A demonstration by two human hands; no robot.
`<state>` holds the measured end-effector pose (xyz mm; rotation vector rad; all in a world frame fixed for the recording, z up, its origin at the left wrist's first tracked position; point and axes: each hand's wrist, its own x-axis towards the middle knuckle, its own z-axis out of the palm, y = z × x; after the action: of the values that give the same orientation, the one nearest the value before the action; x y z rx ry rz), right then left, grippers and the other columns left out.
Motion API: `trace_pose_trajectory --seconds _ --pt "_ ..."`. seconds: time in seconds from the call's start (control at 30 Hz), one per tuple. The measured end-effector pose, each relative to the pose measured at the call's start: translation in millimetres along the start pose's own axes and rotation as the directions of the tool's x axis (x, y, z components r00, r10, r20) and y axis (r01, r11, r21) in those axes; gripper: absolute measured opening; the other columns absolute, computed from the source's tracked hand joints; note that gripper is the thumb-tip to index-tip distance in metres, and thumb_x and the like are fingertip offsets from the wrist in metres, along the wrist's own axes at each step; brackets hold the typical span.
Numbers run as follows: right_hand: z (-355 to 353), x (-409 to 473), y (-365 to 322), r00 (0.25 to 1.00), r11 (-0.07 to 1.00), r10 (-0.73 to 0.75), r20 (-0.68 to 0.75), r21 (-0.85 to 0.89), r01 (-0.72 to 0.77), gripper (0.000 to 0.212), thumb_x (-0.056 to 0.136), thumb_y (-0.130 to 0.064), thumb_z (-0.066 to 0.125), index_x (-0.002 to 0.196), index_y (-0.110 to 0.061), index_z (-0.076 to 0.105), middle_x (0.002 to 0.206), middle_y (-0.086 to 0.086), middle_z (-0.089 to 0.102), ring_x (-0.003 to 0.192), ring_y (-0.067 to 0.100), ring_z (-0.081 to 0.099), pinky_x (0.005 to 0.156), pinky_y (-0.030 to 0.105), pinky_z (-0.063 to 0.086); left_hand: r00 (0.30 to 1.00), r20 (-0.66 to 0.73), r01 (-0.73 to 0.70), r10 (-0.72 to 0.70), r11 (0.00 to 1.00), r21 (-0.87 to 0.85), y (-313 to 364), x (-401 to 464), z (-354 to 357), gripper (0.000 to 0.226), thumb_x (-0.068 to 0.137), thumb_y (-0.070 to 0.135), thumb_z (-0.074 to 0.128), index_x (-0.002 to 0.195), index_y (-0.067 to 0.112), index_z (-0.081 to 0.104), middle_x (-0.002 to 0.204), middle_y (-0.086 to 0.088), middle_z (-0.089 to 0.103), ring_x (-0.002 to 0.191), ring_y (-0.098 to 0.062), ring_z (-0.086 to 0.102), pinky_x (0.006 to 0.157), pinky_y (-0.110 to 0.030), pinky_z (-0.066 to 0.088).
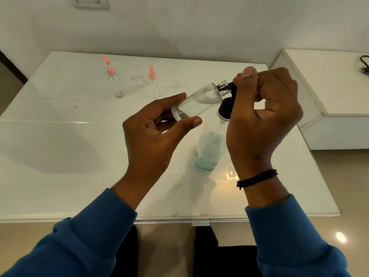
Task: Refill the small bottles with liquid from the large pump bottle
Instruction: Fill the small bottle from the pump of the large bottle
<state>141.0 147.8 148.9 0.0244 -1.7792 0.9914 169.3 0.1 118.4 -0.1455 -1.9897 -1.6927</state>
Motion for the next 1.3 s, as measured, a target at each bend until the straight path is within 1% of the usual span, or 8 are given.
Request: trace_pose_trajectory --seconds 0.13,0.3,0.6,0.7,0.8,0.93,1.07,1.3 --pt "3.5 -6.3 -0.2 1.0 0.999 0.019 0.018 0.033 -0.02 0.03 0.1 -0.014 0.06 0.071 -0.009 0.065 0.075 -0.003 0.057 0.069 0.027 0.054 0.059 0.056 0.044 1.0 -0.007 0.023 -0.023 1.0 0.0 -2.5 1.0 -1.7 0.047 0.079 0.018 0.088 0.121 0.004 0.072 0.114 -0.003 0.075 0.105 -0.017 0.073 0.084 -0.029 0.062" --pt "0.5 -2.2 -1.2 1.0 1.0 -0.016 0.008 0.002 0.016 0.03 0.1 -0.014 0.06 0.072 -0.007 0.068 0.076 -0.006 0.057 0.07 0.025 0.054 0.06 0.054 0.043 1.0 0.0 0.009 -0.009 1.0 0.002 0.3 -0.6 -0.8 0.046 0.079 0.02 0.088 0.12 0.006 0.072 0.111 0.004 0.074 0.103 -0.01 0.072 0.083 -0.021 0.06" --pt "0.9 -1.8 -0.6 1.0 1.0 0.016 0.025 0.019 -0.017 0.028 0.1 -0.016 0.061 0.074 -0.009 0.068 0.076 -0.006 0.058 0.071 0.025 0.055 0.062 0.054 0.044 1.0 -0.003 0.009 -0.009 1.0 0.003 -1.7 0.5 -1.4 0.047 0.079 0.02 0.088 0.121 0.006 0.072 0.112 0.001 0.074 0.104 -0.013 0.073 0.083 -0.024 0.061" --pt "2.6 -4.1 -1.6 0.999 0.999 0.027 0.034 0.038 -0.029 0.025 0.1 -0.015 0.061 0.076 -0.016 0.067 0.077 -0.006 0.057 0.07 0.027 0.055 0.06 0.053 0.044 1.0 -0.001 0.002 -0.002 1.0 0.026 -2.6 1.1 -1.8 0.047 0.079 0.021 0.087 0.121 0.006 0.072 0.114 0.0 0.074 0.105 -0.013 0.073 0.083 -0.024 0.061" --pt "3.4 -7.9 0.1 0.998 0.996 0.045 0.048 0.071 -0.049 0.025 0.101 -0.014 0.061 0.077 -0.011 0.069 0.077 -0.003 0.059 0.071 0.028 0.056 0.06 0.051 0.044 1.0 -0.009 0.018 -0.018 1.0 0.013 -3.6 0.2 -2.5 0.048 0.079 0.02 0.088 0.121 0.006 0.072 0.113 0.0 0.075 0.104 -0.014 0.073 0.082 -0.026 0.062" --pt "0.4 -1.1 0.6 0.999 0.999 0.028 0.033 0.042 -0.03 0.028 0.101 -0.015 0.06 0.076 -0.008 0.071 0.075 -0.001 0.06 0.07 0.031 0.057 0.059 0.049 0.045 1.0 -0.002 0.005 -0.005 1.0 0.013 0.0 0.4 -0.8 0.047 0.078 0.021 0.088 0.12 0.006 0.072 0.11 0.003 0.075 0.101 -0.01 0.073 0.082 -0.021 0.06" --pt "2.5 -6.3 0.0 0.998 0.998 0.04 0.037 0.056 -0.042 0.026 0.101 -0.011 0.061 0.078 -0.007 0.071 0.076 0.0 0.06 0.071 0.025 0.057 0.06 0.045 0.046 1.0 -0.011 0.014 -0.014 1.0 0.025 -0.6 0.0 -1.3 0.047 0.078 0.021 0.088 0.12 0.007 0.072 0.111 0.002 0.075 0.101 -0.012 0.073 0.082 -0.021 0.06" --pt "0.9 -0.2 -0.3 0.999 0.998 0.043 0.023 0.046 -0.044 0.029 0.101 -0.015 0.059 0.076 -0.006 0.072 0.074 0.003 0.063 0.071 0.029 0.058 0.061 0.047 0.046 1.0 -0.005 0.012 -0.012 1.0 -0.006 1.0 0.2 -0.5 0.047 0.076 0.019 0.089 0.119 0.005 0.073 0.106 0.002 0.076 0.097 -0.013 0.074 0.081 -0.023 0.06"
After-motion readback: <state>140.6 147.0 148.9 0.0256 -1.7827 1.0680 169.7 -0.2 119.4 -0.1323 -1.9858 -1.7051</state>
